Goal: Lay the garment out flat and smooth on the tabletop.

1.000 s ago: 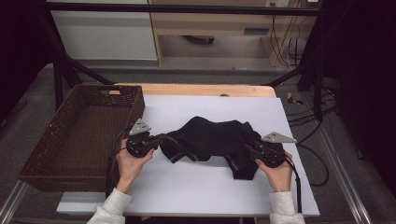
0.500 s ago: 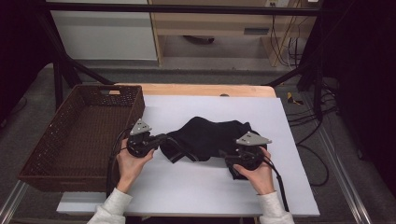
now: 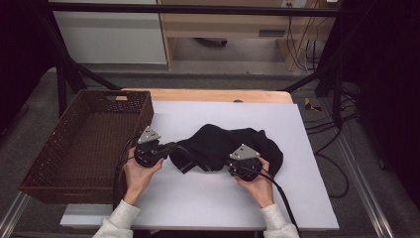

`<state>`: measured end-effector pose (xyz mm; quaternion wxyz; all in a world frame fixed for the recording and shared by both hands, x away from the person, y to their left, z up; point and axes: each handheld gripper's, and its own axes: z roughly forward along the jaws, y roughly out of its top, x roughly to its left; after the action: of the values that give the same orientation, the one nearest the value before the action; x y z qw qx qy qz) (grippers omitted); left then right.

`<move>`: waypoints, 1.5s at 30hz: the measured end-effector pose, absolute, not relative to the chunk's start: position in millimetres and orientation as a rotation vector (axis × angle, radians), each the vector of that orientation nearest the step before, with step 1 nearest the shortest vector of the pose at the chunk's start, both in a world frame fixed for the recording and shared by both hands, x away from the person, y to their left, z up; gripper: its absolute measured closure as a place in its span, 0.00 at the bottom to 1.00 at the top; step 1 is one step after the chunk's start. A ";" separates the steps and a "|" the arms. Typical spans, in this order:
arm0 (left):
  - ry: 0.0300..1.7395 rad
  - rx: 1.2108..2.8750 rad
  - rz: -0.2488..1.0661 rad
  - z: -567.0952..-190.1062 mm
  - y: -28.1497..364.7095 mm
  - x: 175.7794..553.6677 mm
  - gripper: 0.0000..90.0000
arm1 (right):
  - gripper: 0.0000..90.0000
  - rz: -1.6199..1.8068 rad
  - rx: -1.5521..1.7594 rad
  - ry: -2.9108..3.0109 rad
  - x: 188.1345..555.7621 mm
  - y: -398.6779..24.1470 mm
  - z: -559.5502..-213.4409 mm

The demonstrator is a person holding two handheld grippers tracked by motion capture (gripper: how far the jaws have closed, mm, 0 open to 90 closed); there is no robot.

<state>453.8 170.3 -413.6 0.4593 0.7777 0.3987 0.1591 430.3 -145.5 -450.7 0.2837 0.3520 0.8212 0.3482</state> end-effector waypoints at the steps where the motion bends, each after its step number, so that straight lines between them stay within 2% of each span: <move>1: 0.981 1.913 0.391 -413.3 170.5 453.6 0.95 | 0.85 0.950 0.953 2.205 430.2 -147.9 -448.3; 4: 0.982 1.905 0.386 -411.4 172.2 453.2 0.95 | 0.89 1.005 0.968 2.208 428.2 -154.9 -438.4; 9: 0.990 1.871 0.386 -403.2 176.8 450.5 0.95 | 0.90 1.150 0.973 2.168 424.1 -166.9 -411.5; 19: 0.993 1.833 0.400 -396.2 181.3 448.6 0.95 | 0.93 1.306 1.052 2.055 442.2 -178.3 -379.8; 23: 0.999 1.843 0.395 -403.0 176.1 452.2 0.95 | 0.95 1.246 1.075 2.045 459.9 -174.8 -384.9; 30: 1.001 1.864 0.413 -420.5 164.6 458.6 0.93 | 0.95 1.136 1.132 2.028 495.5 -169.6 -414.7; 33: 0.995 1.863 0.403 -426.1 160.2 460.0 0.87 | 0.94 1.093 1.161 2.006 505.6 -170.0 -422.4; 37: 1.002 1.830 0.405 -421.8 160.4 455.3 0.67 | 0.91 1.033 1.195 1.989 514.5 -171.4 -430.0; 41: 0.950 1.852 0.376 -419.6 152.7 445.0 0.59 | 0.81 1.035 1.211 1.988 517.4 -175.3 -432.3; 45: 0.911 1.929 0.345 -432.1 133.8 441.0 0.56 | 0.65 1.094 1.201 1.986 508.1 -182.1 -420.7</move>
<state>441.0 133.8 -432.1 0.4710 0.7874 0.3720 0.1407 508.1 -182.1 -420.7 0.2839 0.4487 0.7423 0.4087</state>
